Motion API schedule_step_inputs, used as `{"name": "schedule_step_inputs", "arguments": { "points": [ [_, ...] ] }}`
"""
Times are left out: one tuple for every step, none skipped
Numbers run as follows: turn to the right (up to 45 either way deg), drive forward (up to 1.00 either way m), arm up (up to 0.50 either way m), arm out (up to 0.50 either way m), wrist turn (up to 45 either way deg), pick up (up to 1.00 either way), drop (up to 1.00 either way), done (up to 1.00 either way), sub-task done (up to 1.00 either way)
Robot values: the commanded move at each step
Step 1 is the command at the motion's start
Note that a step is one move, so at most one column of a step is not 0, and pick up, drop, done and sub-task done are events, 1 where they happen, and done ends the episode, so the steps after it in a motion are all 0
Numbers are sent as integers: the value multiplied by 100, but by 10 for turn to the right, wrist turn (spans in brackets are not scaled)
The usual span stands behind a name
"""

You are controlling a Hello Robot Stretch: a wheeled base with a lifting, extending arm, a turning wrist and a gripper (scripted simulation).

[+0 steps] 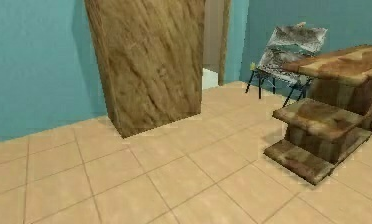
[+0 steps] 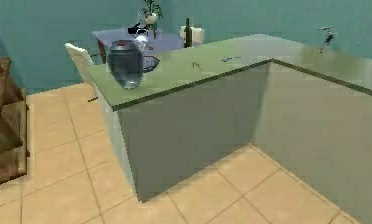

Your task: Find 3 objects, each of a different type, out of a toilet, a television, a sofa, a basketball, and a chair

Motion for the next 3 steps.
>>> {"name": "schedule_step_inputs", "arguments": {
  "points": [
    [360,0,0,0,0,0,0,0,0],
    [0,100,0,0,0,0,0,0,0],
    [0,15,0,0,0,0,0,0,0]
  ]
}}
